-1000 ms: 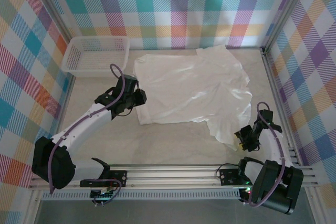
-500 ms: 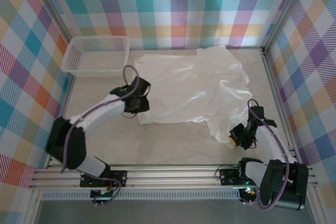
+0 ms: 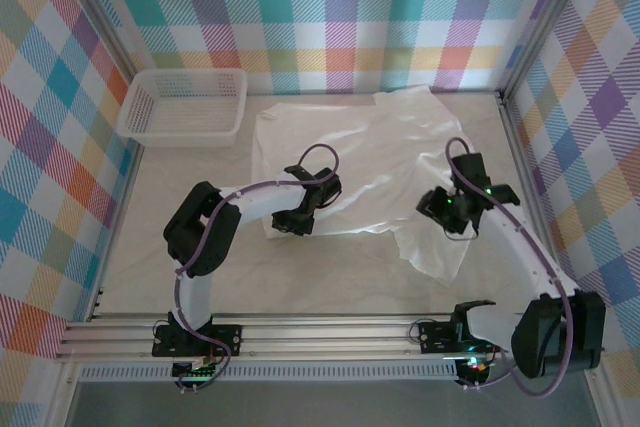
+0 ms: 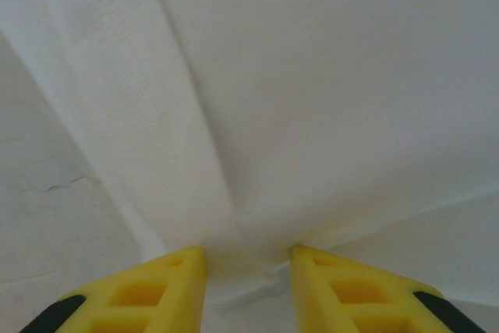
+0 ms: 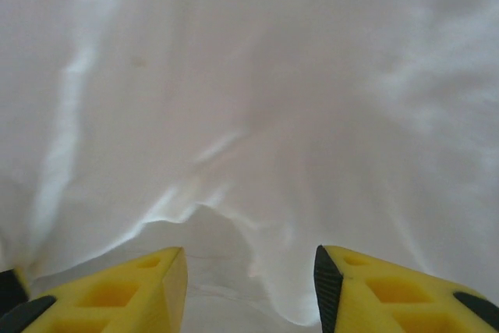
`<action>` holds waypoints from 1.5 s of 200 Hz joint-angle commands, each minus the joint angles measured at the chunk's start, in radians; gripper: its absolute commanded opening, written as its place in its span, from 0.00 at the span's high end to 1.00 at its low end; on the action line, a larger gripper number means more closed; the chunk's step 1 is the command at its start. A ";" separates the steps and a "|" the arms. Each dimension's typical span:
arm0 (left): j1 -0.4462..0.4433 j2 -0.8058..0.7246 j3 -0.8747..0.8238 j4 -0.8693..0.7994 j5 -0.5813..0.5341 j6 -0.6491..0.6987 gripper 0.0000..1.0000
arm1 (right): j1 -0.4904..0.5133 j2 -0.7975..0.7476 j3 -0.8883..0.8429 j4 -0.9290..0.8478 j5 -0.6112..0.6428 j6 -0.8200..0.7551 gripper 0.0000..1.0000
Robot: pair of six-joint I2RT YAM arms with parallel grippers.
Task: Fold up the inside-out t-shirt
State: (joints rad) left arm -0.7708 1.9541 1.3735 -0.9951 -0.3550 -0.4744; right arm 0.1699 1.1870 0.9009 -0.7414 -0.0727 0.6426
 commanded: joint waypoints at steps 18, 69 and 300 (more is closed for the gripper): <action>-0.011 -0.018 0.003 -0.076 -0.084 0.008 0.72 | 0.060 0.220 0.093 0.221 -0.060 0.030 0.52; -0.010 -0.068 -0.063 -0.026 -0.080 -0.018 0.99 | 0.093 0.600 0.312 0.223 -0.062 0.004 0.53; 0.160 -0.273 -0.089 0.188 0.045 0.014 0.68 | 0.000 0.645 0.415 0.138 -0.136 -0.005 0.58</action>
State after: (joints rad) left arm -0.5327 1.5761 1.2137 -0.7429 -0.2943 -0.3981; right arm 0.1577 1.8988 1.3708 -0.6117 -0.1844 0.6144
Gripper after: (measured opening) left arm 0.314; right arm 0.419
